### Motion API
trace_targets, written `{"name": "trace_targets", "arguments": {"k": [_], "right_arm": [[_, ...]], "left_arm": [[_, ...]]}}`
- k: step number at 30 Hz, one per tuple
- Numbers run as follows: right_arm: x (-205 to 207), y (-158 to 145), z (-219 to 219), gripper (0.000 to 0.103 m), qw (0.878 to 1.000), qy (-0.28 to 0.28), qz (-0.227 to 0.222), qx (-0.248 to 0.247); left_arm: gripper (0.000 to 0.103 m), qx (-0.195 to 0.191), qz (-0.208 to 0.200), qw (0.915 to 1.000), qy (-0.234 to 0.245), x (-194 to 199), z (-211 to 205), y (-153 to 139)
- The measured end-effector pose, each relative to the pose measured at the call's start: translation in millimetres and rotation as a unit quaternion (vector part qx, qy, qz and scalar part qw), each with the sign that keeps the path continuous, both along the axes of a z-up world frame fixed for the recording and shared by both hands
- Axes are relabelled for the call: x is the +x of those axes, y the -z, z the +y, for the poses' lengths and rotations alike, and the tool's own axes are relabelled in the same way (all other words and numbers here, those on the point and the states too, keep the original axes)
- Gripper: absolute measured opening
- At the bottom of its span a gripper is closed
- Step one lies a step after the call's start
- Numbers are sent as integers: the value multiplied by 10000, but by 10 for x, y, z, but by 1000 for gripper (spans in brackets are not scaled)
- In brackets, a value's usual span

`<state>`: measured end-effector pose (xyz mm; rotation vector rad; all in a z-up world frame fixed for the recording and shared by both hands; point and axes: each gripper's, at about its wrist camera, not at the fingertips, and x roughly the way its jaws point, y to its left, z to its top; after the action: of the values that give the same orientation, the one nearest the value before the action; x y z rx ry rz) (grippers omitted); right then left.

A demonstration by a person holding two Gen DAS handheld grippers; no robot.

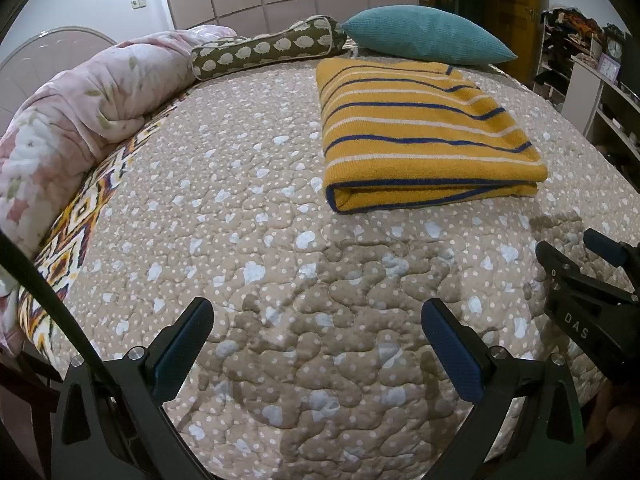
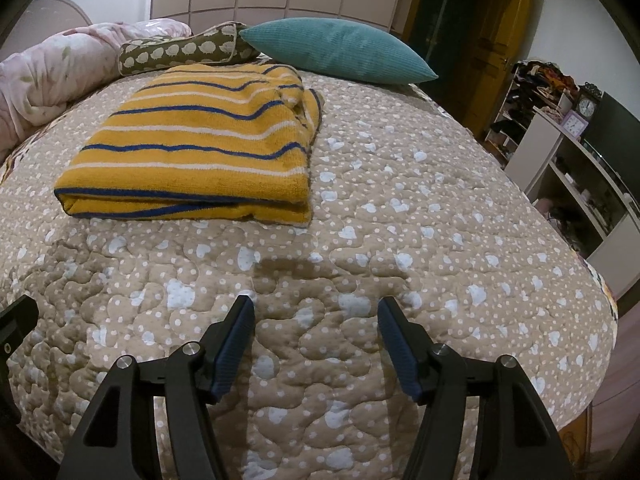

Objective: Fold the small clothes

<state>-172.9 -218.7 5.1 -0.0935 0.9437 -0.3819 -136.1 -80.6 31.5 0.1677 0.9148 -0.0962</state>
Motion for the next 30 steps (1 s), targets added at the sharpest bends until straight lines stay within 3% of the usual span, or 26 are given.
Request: {"name": "trace_targets", "arguments": {"k": [30], "right_arm": [[-2, 12, 17, 71, 10000, 21, 21, -90]], "left_arm": [[103, 121, 108, 9999, 2, 5, 57, 87]]}}
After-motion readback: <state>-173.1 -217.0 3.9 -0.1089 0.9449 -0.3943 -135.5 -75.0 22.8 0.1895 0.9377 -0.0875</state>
